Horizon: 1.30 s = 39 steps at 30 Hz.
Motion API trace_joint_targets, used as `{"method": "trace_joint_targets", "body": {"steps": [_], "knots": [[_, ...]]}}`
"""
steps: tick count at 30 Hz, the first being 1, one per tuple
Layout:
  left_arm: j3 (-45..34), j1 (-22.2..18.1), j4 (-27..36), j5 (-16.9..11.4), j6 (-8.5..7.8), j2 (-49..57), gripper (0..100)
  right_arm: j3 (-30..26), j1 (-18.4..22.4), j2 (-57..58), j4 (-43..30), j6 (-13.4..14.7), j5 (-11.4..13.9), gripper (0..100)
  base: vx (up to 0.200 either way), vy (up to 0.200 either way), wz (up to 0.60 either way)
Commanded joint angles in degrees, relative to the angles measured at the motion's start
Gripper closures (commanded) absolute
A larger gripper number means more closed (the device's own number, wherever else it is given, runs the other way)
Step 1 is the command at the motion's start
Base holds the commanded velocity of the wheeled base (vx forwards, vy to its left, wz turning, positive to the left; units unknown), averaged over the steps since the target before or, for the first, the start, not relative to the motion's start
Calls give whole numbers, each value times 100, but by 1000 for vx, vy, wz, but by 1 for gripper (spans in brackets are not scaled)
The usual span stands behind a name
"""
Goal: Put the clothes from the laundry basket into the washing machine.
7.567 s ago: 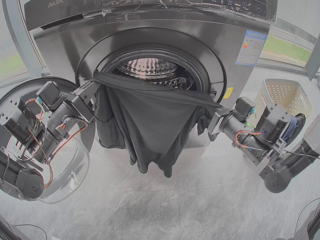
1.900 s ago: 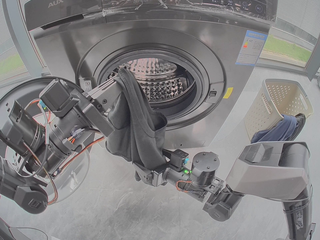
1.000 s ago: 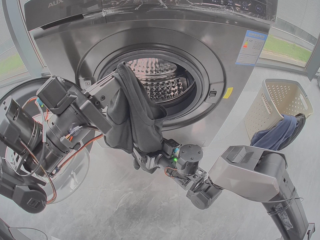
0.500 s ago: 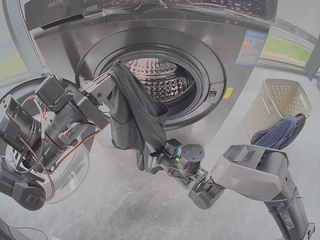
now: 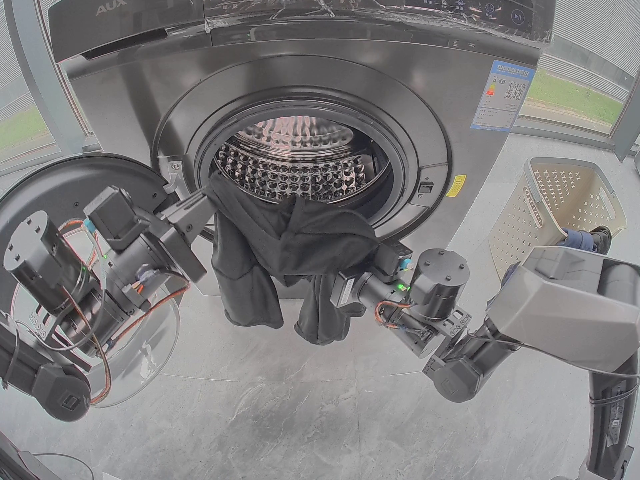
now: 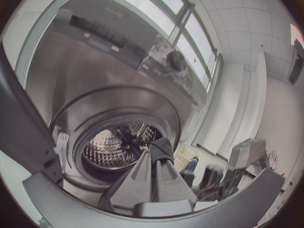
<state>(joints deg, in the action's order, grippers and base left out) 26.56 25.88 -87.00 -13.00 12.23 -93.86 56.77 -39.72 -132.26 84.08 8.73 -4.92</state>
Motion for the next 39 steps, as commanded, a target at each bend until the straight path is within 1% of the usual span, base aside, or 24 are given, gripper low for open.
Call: {"method": "trace_joint_targets", "body": {"steps": [1,3,5,6,7,8,9,13,14,18,20,21,23,24,25,26,30,34,36,39], "knots": [[-327,-180,-10,-19,-27,-432,100,-246,43,648,-6,-3,0,100,0,0,0],[-512,-233,-97,-45,-54,-766,100,-272,34,798,-6,15,0,100,0,0,0],[-608,-224,-97,-54,-89,-915,100,-263,34,851,-6,15,0,100,0,0,0],[-679,-215,-106,-63,-142,-1021,100,-254,34,886,-14,15,0,100,0,0,0],[-679,-215,-106,-63,-142,-1021,100,-254,34,886,-14,15,0,100,0,0,0],[-775,-215,-141,-63,-256,-1267,100,-263,25,912,-14,15,0,100,0,0,0],[-784,-206,-168,-63,-309,-1355,100,-263,25,912,-6,15,0,100,0,0,0],[-775,-215,-177,-80,-300,-1460,100,-263,25,912,12,24,0,100,0,0,0],[-775,-224,-185,-80,-309,-1460,0,-263,25,912,12,24,0,100,0,0,0],[-863,-206,-177,-80,-300,-1478,0,-254,-1,921,12,41,-8,100,0,0,0],[-1074,-171,-177,-107,-344,-1513,0,-246,-27,938,12,59,-8,100,0,0,0],[-1224,-153,-177,-186,-388,-1566,0,-237,-45,965,12,76,-8,100,0,0,0],[-1479,-153,-177,-432,-572,-1671,0,-202,-45,974,3,85,-8,100,0,0,0],[-1602,-162,-177,-573,-704,-1750,0,-184,-54,982,3,94,-17,100,0,0,0],[-1672,-171,-177,-643,-810,-1821,0,-158,-62,982,12,129,-26,100,0,0,0],[-1733,-171,-185,-669,-854,-1856,0,-140,-62,1000,12,155,-35,100,0,0,0],[-2015,-101,-185,-722,-880,-1873,0,-193,-36,1132,3,173,-61,100,0,0,0],[-2217,163,-177,-713,-880,-1891,0,-184,-27,1158,-14,155,-61,100,0,0,0],[-2164,356,-177,-660,-889,-1908,0,-202,-71,1158,-6,155,-61,100,0,0,0],[-1821,453,-185,-643,-871,-1926,0,-237,-186,1132,3,164,-70,100,0,0,0]]}}
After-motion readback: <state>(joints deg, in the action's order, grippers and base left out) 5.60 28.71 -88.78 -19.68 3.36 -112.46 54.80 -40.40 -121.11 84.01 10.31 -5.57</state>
